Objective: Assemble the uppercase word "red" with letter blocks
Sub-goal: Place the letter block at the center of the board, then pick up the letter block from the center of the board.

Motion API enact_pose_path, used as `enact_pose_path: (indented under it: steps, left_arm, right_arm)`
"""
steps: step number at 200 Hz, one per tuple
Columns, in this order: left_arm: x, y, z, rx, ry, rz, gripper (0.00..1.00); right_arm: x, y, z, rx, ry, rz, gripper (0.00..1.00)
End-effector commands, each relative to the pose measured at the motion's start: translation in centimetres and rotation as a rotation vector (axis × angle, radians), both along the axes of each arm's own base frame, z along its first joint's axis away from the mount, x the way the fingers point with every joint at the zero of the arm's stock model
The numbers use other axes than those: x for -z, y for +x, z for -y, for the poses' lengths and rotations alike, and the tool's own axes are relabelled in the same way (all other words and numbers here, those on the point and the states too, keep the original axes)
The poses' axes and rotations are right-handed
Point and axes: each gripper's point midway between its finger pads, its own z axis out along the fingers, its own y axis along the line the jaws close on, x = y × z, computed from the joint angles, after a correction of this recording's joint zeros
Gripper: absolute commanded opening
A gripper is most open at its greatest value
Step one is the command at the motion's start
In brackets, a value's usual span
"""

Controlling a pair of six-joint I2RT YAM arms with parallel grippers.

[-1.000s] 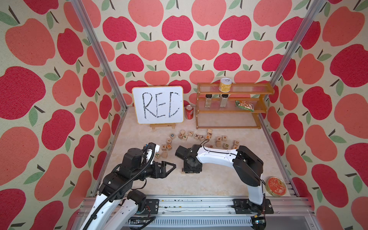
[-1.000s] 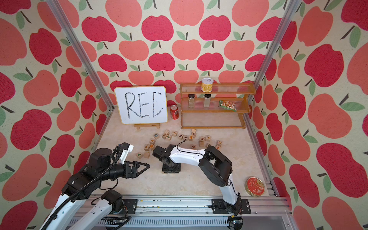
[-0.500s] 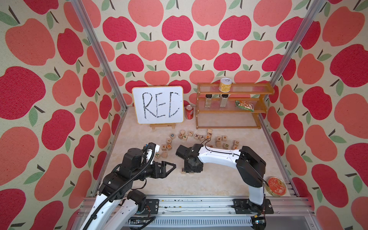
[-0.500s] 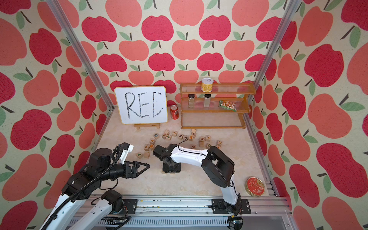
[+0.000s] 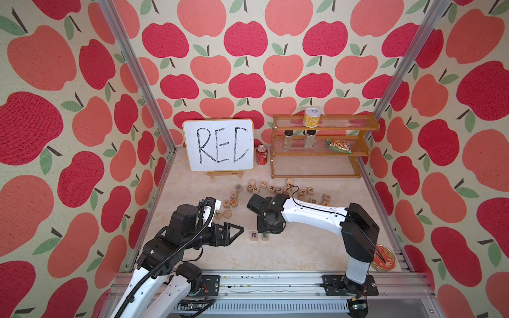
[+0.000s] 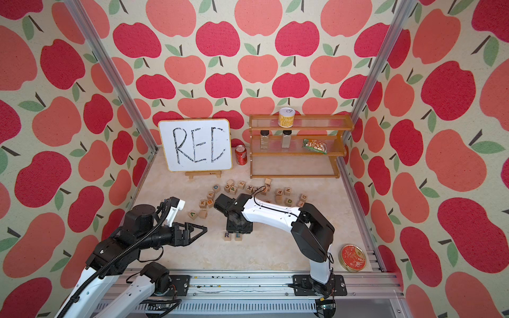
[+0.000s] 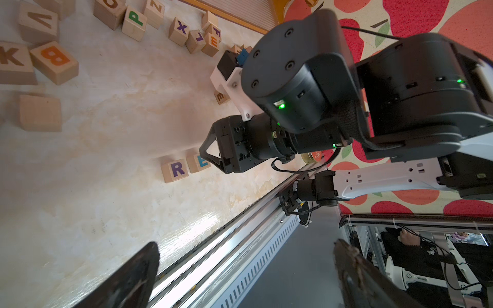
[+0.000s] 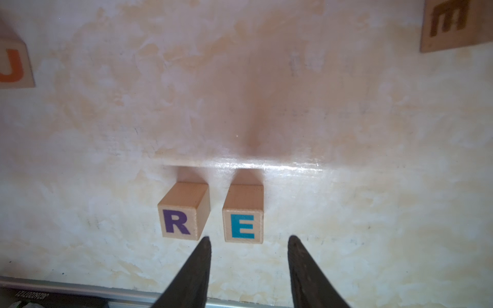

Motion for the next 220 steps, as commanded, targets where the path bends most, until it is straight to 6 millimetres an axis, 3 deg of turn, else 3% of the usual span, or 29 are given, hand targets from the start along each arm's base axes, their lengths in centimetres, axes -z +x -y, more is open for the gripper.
enact_pose_path:
  steps: [1, 68, 220]
  left_arm:
    - [-0.4, 0.2, 0.3, 0.018, -0.007, 0.008, 0.99]
    - [-0.8, 1.8, 1.0, 0.028, 0.009, 0.020, 0.99]
    - [0.0, 7.2, 4.0, 0.068, 0.035, -0.001, 0.99]
  right_arm:
    - [-2.0, 1.0, 1.0, 0.002, 0.000, 0.032, 0.56]
    - [-3.7, 2.9, 2.9, 0.017, 0.009, 0.054, 0.99]
    - [-5.2, 7.5, 8.6, 0.111, 0.015, 0.052, 0.99]
